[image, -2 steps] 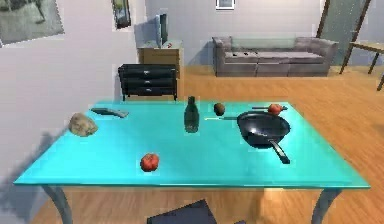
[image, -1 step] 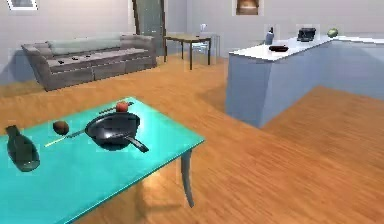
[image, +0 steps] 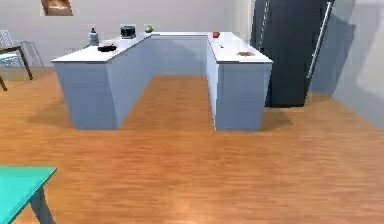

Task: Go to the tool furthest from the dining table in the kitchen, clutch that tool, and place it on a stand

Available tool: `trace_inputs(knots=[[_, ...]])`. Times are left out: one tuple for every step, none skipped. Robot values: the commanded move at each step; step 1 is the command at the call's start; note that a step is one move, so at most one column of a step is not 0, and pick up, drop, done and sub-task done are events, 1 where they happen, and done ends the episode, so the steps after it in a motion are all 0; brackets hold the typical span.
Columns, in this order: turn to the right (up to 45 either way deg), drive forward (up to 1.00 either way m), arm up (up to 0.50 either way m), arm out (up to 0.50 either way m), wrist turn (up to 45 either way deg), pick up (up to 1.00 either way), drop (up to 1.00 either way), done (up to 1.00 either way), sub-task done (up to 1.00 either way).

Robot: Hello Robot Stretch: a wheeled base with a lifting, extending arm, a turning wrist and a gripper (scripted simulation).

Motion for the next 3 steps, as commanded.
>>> trace_inputs(knots=[[36.0, 0.00, 0.00, 0.00, 0.0, 0.00, 0.00, 0.00, 0.00], [0.0, 0.20, 0.00, 0.00, 0.0, 0.00, 0.00, 0.00, 0.00], [-45.0, 0.00, 0.00, 0.00, 0.0, 0.00, 0.00, 0.00, 0.00]])
